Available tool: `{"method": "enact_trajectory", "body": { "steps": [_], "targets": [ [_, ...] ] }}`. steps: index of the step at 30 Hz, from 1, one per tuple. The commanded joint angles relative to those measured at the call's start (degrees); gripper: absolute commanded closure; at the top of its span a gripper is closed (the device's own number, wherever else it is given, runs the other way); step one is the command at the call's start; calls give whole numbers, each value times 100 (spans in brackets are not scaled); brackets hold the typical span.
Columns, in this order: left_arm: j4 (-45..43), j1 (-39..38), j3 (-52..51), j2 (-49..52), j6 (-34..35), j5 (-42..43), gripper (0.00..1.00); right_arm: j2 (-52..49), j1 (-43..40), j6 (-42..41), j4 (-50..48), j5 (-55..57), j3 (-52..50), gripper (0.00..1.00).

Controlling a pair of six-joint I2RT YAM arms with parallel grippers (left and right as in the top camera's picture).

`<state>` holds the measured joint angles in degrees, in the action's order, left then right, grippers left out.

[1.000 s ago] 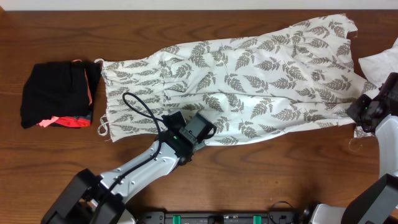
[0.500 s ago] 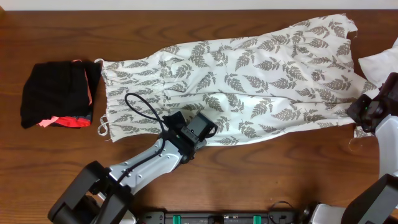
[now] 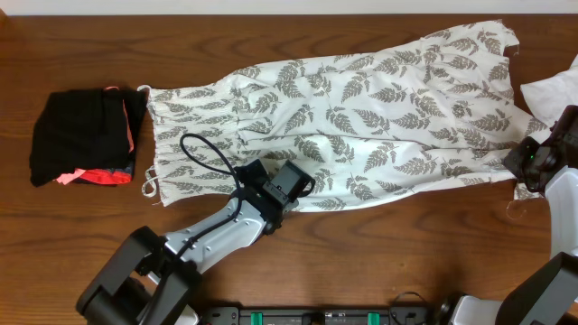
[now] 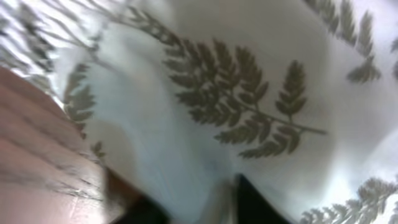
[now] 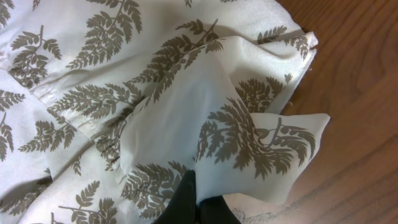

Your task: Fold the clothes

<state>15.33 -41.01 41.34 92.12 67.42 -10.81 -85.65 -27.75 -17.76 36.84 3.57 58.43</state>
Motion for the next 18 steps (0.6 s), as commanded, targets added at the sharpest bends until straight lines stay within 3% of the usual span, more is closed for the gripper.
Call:
{"method": "enact_trajectory", "body": {
  "steps": [1, 8, 18],
  "targets": [
    [55, 44, -52, 173, -125, -17, 94, 70, -42, 46, 17, 2, 87, 99],
    [140, 125, -50, -190, -890, -238, 94, 70, -42, 46, 22, 2, 87, 99],
    [1443, 125, -50, -1904, -916, -988, 94, 70, -42, 66, 31, 2, 87, 99]
  ]
}}
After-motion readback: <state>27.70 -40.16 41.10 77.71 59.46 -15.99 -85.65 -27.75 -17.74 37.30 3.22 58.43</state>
